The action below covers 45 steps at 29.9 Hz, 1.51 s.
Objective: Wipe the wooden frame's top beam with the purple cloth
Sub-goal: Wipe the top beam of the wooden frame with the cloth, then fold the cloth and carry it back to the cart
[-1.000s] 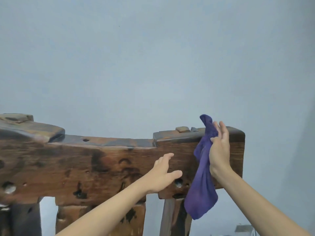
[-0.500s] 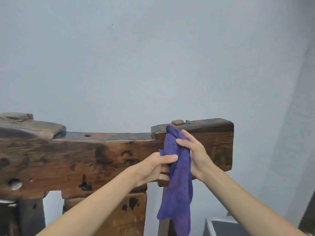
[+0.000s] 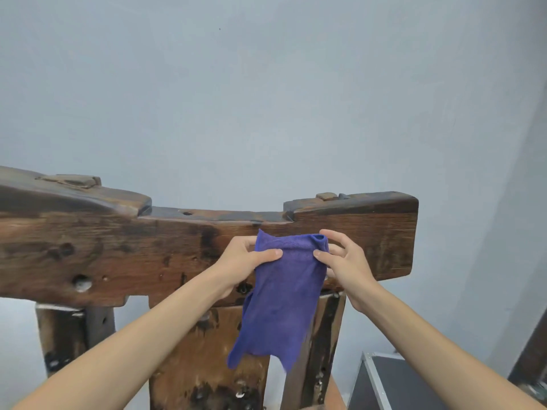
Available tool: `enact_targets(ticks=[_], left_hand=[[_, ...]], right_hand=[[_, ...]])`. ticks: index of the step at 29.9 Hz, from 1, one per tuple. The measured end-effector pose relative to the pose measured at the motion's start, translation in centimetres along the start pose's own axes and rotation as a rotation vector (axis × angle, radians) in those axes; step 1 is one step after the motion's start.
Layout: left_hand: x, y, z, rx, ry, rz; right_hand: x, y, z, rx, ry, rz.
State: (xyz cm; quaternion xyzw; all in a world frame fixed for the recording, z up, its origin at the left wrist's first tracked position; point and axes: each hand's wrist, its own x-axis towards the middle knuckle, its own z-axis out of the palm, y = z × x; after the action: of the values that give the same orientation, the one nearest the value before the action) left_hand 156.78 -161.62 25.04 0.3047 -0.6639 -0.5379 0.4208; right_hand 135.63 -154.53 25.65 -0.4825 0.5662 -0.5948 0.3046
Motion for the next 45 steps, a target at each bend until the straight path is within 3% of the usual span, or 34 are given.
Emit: enact_targets(ticks=[5,9,13,17,19,23,28,31,38,45], left_hand=[[-1.5,1.1,-1.1,0.092,-0.019,0.098],[-2.0,2.3,-2.3,0.36,-0.122,0.189],[-3.1,2.4,-2.1,0.53,-0.211,0.214],[-4.5,0.8,0.3,0.476,-0.198,0.226],[-5.3,-0.3,1.9,0.445,-0.223,0.162],[-6.8,-2.1,4.9,0.421,-0.47,-0.013],[-8.7,-5.0,8.4,0.215,-0.728,-0.22],[-10.9,-6.9,12.5,0.077,-0.799,-0.329],[-13.5,-8.9,23.8,-0.07,-0.999,-0.394],[-17.9,-7.9,41.3,-0.022,-1.198,-0.357]], right_hand=[[-2.2,1.0,0.3,-0.179,0.015,-0.075],[-4.1,1.0,-0.1,-0.463,0.098,-0.189],[-6.3,0.6,0.4,-0.345,0.24,-0.023],[-10.7,-0.1,3.1,-0.088,-0.113,0.101],[-12.7,0.5,4.5,-0.145,-0.193,0.115],[-14.8,2.8,4.1,-0.329,0.016,0.135],[-19.7,6.0,1.3,-0.131,0.166,0.205],[-23.1,8.3,-1.0,-0.076,0.325,0.246],[-29.6,11.9,-9.1,-0.018,0.583,0.251],[-37.6,13.3,-23.0,0.05,0.862,0.283]])
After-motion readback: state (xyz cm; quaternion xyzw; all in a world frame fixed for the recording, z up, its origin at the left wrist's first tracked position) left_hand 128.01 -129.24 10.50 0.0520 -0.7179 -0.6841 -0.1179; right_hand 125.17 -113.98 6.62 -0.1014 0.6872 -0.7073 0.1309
